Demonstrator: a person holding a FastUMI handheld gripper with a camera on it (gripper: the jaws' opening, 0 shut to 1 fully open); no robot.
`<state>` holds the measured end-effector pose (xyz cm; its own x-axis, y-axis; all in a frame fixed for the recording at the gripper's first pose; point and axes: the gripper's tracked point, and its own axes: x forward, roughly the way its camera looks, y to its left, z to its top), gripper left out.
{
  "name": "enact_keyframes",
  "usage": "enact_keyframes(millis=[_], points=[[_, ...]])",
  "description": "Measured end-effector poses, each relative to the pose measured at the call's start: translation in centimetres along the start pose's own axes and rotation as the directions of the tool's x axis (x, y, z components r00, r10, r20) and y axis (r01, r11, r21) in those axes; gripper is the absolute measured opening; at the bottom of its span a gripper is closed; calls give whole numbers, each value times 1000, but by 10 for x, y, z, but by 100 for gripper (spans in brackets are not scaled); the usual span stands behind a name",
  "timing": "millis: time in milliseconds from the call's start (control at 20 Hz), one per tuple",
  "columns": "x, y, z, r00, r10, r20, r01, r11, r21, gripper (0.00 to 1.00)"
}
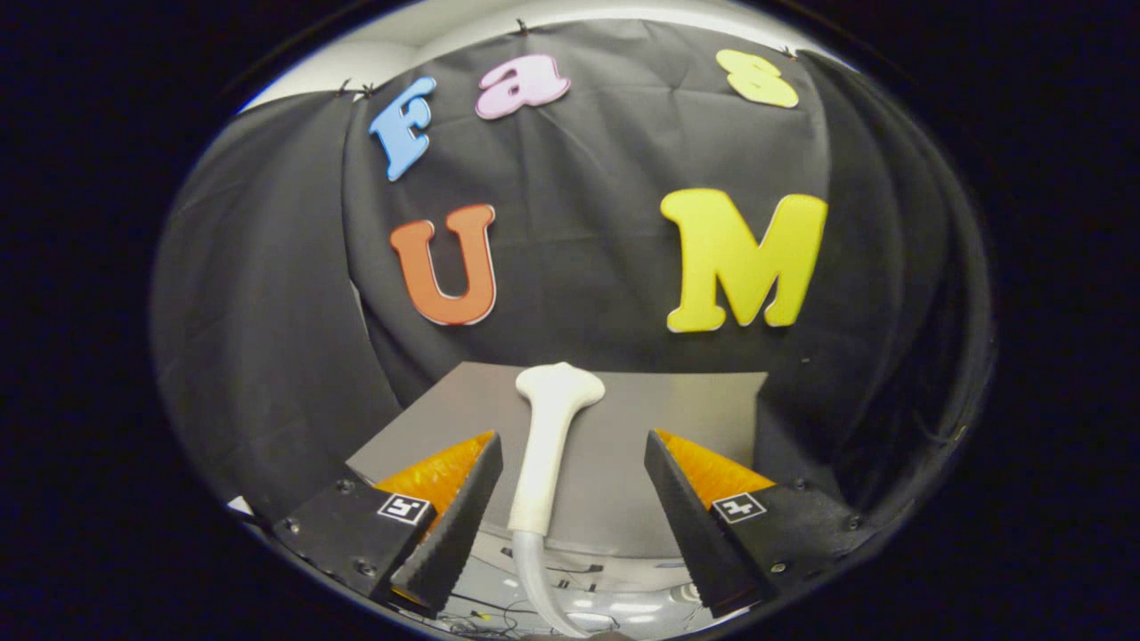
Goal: Iron the clothes twice with a garment steamer, once on the left side and once on the right side.
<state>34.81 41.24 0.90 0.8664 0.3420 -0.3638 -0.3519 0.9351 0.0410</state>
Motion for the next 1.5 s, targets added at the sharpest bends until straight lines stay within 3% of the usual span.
enact_keyframes(millis=[300, 500, 800, 900, 1150, 1500], points=[[74, 15, -15, 983, -30, -179, 36, 999, 26, 98], [97, 15, -19, 965, -48, -260, 60, 997, 40, 89], [113, 16, -39, 927, -51, -371, 85, 993, 77, 54], [116, 16, -41, 924, -51, -378, 84, 994, 71, 44], [109, 13, -35, 916, -10, -400, 61, 991, 116, 38], [44, 2, -8, 978, -7, -206, 24, 997, 78, 37]])
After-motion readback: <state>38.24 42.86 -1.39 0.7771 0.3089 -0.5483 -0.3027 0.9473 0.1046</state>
